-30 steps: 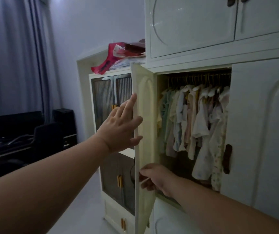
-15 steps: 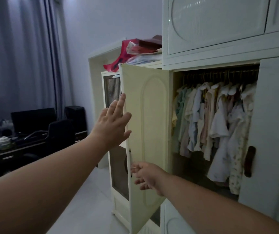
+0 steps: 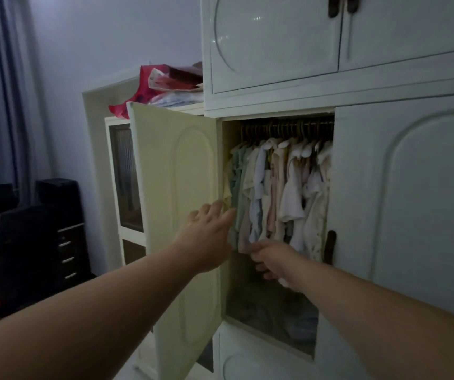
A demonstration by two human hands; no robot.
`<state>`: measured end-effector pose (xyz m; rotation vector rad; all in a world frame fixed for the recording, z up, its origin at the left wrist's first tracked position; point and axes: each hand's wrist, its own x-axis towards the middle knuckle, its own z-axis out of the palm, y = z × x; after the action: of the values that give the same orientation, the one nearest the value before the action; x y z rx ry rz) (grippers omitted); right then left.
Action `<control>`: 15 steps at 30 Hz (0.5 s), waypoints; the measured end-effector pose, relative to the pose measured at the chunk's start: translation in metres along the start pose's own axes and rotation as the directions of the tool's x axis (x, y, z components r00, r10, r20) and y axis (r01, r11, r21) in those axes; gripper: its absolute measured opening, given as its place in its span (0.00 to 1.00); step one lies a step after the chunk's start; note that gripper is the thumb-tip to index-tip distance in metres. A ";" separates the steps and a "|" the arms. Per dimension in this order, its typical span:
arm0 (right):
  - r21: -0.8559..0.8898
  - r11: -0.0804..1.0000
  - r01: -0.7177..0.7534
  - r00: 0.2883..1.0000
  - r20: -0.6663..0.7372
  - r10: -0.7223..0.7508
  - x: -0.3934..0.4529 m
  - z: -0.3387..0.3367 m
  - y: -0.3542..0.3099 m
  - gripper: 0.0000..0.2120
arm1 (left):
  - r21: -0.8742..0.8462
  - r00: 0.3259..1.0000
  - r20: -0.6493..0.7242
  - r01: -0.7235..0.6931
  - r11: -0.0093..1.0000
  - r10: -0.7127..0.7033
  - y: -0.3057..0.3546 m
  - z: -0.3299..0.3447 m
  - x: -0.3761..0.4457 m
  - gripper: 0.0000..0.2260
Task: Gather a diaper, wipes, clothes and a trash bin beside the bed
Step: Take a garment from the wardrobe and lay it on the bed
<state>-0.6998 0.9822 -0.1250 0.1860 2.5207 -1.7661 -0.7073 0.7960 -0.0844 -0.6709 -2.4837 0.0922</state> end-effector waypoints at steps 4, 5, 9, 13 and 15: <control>-0.219 0.967 0.129 0.978 -0.133 -0.161 0.005 -0.075 0.000 0.20 | -0.135 0.976 0.208 0.094 0.986 -0.065 0.057 0.023 0.033 0.35; -0.299 0.940 0.163 0.964 -0.156 -0.216 0.005 -0.091 -0.001 0.21 | -0.182 0.963 0.258 0.127 0.975 -0.077 0.069 0.029 0.041 0.36; -0.584 0.784 0.209 0.918 -0.159 -0.363 0.006 -0.154 -0.003 0.26 | -0.365 0.936 0.351 0.147 0.920 -0.010 0.121 0.057 0.075 0.41; -0.765 0.560 0.318 0.848 -0.034 -0.528 0.013 -0.191 -0.013 0.26 | -0.543 0.922 0.384 0.175 0.821 0.057 0.165 0.082 0.104 0.42; -0.837 0.417 0.354 0.818 0.060 -0.572 0.017 -0.200 -0.020 0.25 | -0.579 0.890 0.455 0.290 0.762 0.007 0.183 0.092 0.119 0.46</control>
<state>-0.7149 1.1649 -0.0398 -0.4447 3.5047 -0.3617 -0.7603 1.0203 -0.1391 -0.7789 -3.0055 -0.7902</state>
